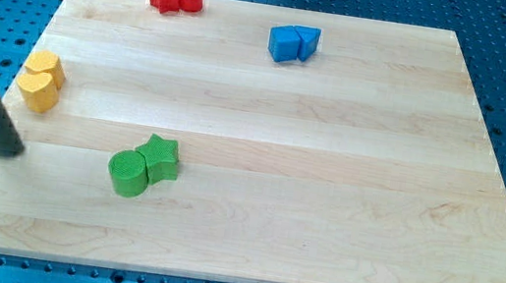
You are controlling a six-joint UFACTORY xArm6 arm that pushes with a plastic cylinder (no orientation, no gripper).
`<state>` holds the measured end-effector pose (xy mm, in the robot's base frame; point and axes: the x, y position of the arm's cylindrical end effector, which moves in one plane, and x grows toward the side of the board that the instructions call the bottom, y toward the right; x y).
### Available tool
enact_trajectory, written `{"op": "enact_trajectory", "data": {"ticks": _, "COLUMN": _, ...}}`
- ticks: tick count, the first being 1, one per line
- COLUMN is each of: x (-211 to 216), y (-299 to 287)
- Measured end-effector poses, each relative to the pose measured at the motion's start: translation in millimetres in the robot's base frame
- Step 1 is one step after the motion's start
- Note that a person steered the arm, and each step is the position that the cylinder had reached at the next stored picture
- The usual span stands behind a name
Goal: Separate the yellow blocks from each other
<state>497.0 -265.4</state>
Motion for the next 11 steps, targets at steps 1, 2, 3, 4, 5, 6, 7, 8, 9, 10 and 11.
{"op": "enact_trajectory", "data": {"ticks": 1, "x": -42.0, "y": 0.2}}
{"op": "enact_trajectory", "data": {"ticks": 2, "x": -47.1, "y": -13.7}}
{"op": "enact_trajectory", "data": {"ticks": 3, "x": -84.7, "y": 23.2}}
{"op": "enact_trajectory", "data": {"ticks": 4, "x": -90.3, "y": 105.0}}
{"op": "enact_trajectory", "data": {"ticks": 5, "x": -79.8, "y": 105.5}}
{"op": "enact_trajectory", "data": {"ticks": 6, "x": -103.3, "y": 77.6}}
{"op": "enact_trajectory", "data": {"ticks": 7, "x": -138.8, "y": 93.9}}
{"op": "enact_trajectory", "data": {"ticks": 8, "x": -139.0, "y": 157.0}}
{"op": "enact_trajectory", "data": {"ticks": 9, "x": -138.4, "y": 252.2}}
{"op": "enact_trajectory", "data": {"ticks": 10, "x": -123.5, "y": 328.6}}
{"op": "enact_trajectory", "data": {"ticks": 11, "x": -89.1, "y": 334.2}}
